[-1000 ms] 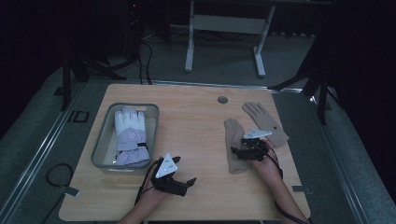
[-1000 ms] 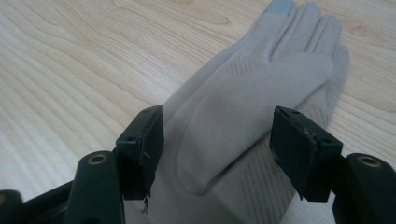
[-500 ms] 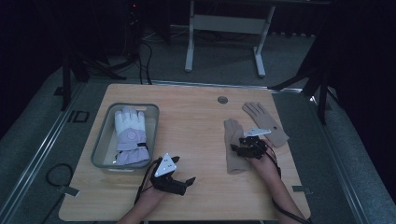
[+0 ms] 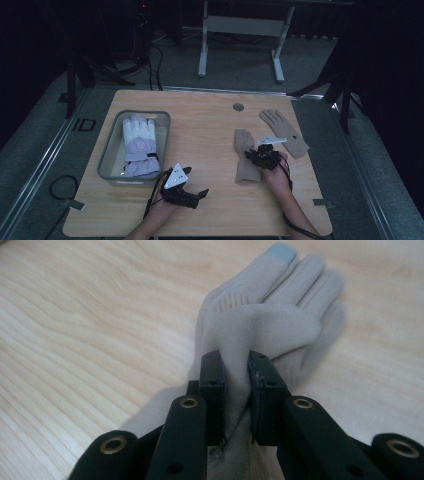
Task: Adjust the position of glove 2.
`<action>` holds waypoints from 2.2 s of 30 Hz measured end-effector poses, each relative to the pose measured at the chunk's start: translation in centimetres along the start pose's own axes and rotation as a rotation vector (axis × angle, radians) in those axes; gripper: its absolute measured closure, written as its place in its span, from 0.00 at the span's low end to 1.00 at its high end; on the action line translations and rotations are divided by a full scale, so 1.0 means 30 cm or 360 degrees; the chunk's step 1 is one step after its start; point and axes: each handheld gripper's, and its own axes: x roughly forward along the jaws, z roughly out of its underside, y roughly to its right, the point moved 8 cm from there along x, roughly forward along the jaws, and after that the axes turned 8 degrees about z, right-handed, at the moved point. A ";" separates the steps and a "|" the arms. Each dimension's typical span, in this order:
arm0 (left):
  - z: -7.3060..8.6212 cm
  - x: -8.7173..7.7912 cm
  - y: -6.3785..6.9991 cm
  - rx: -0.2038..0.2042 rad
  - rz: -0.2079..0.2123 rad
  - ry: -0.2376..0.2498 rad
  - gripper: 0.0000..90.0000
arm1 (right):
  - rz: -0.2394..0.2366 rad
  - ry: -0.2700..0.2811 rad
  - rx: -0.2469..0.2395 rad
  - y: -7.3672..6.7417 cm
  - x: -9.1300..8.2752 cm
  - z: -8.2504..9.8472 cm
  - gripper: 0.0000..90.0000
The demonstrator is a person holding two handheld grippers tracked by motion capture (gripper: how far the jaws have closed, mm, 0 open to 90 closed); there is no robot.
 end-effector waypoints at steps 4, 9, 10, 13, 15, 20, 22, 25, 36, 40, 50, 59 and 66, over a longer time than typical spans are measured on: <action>-0.001 -0.002 -0.002 -0.0001 -0.0003 0.0003 0.03 | -0.0047 0.0054 0.0036 -0.027 -0.027 -0.066 0.88; -0.005 -0.003 -0.007 0.0001 -0.0013 0.0010 0.03 | -0.0061 0.0140 0.0082 -0.070 -0.072 -0.158 0.88; -0.005 -0.003 -0.007 0.0001 -0.0012 0.0009 0.03 | -0.0059 0.0158 0.0090 -0.082 -0.083 -0.173 0.88; -0.003 -0.001 -0.008 0.0002 -0.0015 0.0009 0.03 | -0.0027 0.0199 0.0078 -0.115 -0.106 -0.204 0.88; -0.004 -0.001 -0.008 0.0001 -0.0011 0.0010 0.03 | -0.0011 0.0215 0.0068 -0.133 -0.114 -0.217 0.88; -0.012 -0.005 -0.008 0.0006 -0.0011 0.0029 0.03 | -0.0002 0.0237 0.0129 -0.168 -0.111 -0.220 0.88; -0.014 -0.007 -0.009 0.0004 -0.0014 0.0034 0.03 | 0.0000 0.0227 0.0124 -0.188 -0.096 -0.206 0.88; -0.015 -0.011 -0.008 0.0003 -0.0016 0.0042 0.03 | -0.0002 0.0187 0.0090 -0.213 -0.060 -0.177 0.88; -0.009 -0.013 -0.015 -0.0004 -0.0013 0.0039 0.03 | 0.0036 0.0024 0.0066 -0.246 0.064 -0.074 0.85; -0.009 -0.014 -0.012 0.0001 -0.0009 0.0047 0.03 | 0.0045 -0.0008 0.0017 -0.248 0.083 -0.049 0.83; -0.005 -0.010 -0.008 0.0008 0.0001 0.0042 0.03 | 0.0019 -0.0012 -0.0064 -0.268 0.080 -0.020 0.64; -0.005 -0.009 -0.004 0.0008 0.0014 0.0048 0.03 | -0.0017 0.0027 -0.0105 -0.274 0.050 -0.036 0.55; -0.004 -0.007 -0.002 0.0011 0.0027 0.0047 0.03 | -0.0026 0.0133 -0.0147 -0.187 -0.040 -0.098 0.56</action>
